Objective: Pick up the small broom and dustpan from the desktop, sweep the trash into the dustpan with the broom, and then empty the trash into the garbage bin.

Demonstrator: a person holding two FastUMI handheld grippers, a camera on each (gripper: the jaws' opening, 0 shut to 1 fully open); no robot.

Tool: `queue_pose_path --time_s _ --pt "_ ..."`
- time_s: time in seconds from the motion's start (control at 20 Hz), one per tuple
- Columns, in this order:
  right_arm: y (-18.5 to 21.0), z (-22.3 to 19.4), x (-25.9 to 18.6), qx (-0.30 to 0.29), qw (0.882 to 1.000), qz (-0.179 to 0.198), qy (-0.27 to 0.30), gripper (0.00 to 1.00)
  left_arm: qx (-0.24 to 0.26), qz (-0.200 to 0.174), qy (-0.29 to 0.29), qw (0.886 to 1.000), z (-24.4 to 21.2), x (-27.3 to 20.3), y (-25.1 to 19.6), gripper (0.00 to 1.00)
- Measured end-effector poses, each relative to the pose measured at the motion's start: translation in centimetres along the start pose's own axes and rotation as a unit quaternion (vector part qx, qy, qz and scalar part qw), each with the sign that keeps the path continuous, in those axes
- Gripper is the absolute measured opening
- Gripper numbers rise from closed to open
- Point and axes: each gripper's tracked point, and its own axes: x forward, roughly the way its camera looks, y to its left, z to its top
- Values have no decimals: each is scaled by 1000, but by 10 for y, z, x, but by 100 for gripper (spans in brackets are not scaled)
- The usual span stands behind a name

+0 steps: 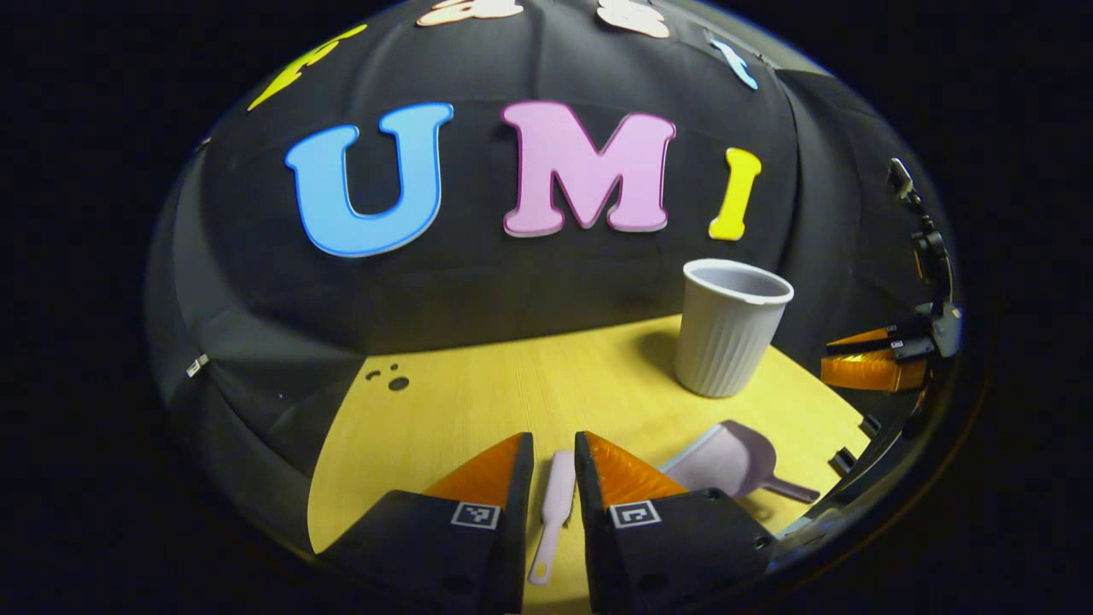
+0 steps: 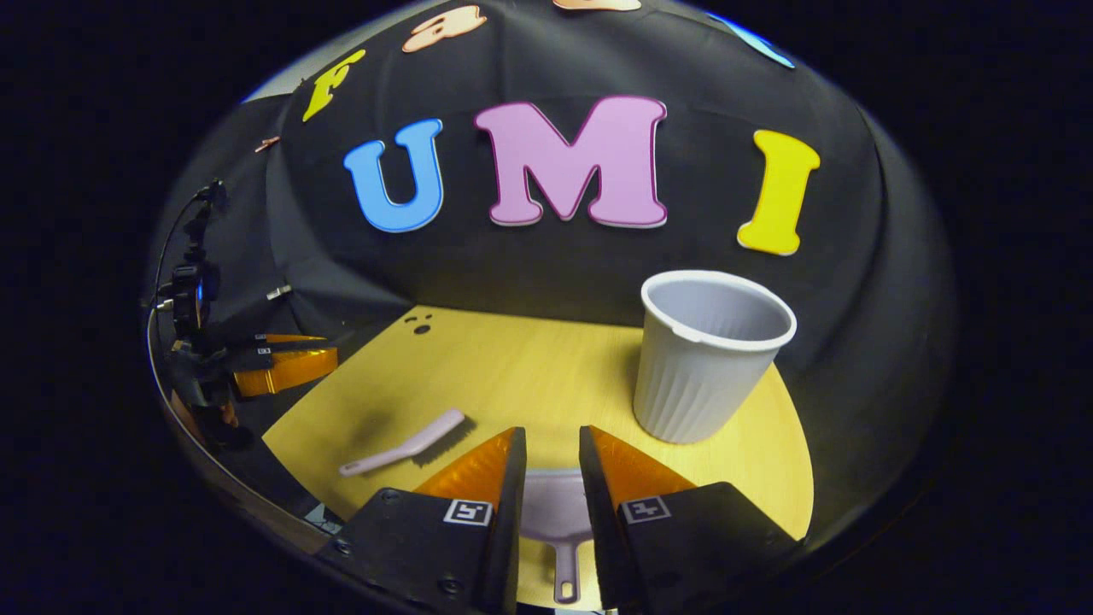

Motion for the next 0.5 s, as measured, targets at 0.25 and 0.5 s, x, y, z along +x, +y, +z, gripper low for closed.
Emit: queue_pose_path --time_s 0.25,0.5 --pt "15 23 -5 -2 999 -2 -32 40 -13 5 -14 1000 6 -5 -8 33" --pt "26 18 1 -25 999 -5 -20 39 -3 -18 -8 1000 -7 -12 -22 32"
